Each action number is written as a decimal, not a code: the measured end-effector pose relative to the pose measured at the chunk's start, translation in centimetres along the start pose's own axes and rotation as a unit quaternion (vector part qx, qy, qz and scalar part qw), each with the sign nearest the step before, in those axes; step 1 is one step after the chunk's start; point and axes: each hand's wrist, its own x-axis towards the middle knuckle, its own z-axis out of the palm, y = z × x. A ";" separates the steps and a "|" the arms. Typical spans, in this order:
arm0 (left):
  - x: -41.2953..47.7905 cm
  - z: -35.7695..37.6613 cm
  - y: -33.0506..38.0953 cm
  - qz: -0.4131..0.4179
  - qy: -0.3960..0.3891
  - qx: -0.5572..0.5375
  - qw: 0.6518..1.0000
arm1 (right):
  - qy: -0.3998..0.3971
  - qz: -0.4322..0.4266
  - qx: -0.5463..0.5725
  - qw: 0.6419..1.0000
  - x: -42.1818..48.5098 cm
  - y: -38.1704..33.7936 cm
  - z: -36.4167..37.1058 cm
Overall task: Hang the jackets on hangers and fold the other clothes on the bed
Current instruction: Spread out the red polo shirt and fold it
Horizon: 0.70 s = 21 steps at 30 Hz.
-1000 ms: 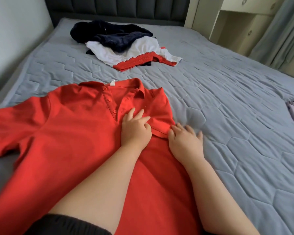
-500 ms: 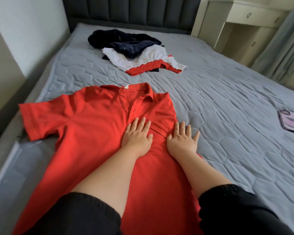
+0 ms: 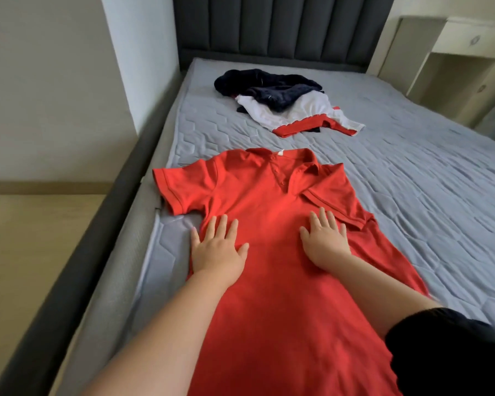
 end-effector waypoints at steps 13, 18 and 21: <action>1.0 -2.6 -7.4 -0.233 0.059 -0.687 0.685 | 0.020 -0.099 0.046 0.994 -2.4 -11.6 5.3; 3.7 -2.6 -8.3 -0.303 0.035 -0.752 0.584 | 0.040 -0.096 0.054 0.993 -2.8 -11.6 5.9; 5.0 -3.1 -8.2 -0.302 0.018 -0.787 0.538 | 0.025 -0.099 0.070 0.992 -2.7 -11.4 5.9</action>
